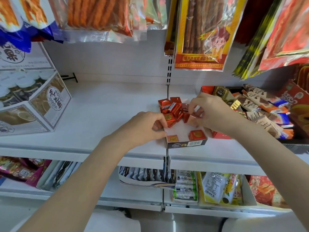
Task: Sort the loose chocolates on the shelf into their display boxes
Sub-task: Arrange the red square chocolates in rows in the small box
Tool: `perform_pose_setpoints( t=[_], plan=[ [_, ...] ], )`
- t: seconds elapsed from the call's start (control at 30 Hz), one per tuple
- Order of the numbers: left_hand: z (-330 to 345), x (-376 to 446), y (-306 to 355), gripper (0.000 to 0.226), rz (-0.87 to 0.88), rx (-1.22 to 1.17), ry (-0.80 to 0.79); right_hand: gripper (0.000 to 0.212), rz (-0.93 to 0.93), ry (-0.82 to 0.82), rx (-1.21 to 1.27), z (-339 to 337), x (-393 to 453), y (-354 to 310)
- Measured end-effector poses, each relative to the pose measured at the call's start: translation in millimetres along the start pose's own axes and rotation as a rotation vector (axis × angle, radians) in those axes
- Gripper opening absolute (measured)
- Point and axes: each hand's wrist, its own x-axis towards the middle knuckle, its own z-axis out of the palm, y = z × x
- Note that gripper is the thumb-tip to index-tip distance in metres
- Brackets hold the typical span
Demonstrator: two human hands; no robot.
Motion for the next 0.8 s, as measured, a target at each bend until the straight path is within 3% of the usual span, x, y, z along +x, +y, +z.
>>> perform_pose_setpoints(
  t=[0.17, 0.23, 0.5, 0.6, 0.8],
  plan=[
    [0, 1, -1, 0.016, -0.002, -0.023, 0.008, 0.023, 0.166, -0.051, 0.561, -21, -9, -2],
    [1, 1, -1, 0.016, -0.005, -0.032, 0.007, 0.024, 0.193, -0.1, 0.672, -21, -12, -3],
    [1, -1, -5, 0.017, 0.006, -0.043, 0.01, 0.028, 0.187, -0.191, 0.862, -11, -6, -16],
    [-7, -2, 2, 0.013, 0.031, -0.157, 0.084, 0.03, 0.201, -0.22, 0.979, -10, -3, -18],
    [-7, -3, 17, 0.01, 0.037, -0.412, 0.202, 0.03, 0.189, -0.187, 0.959, -5, 0, -23]
  ],
)
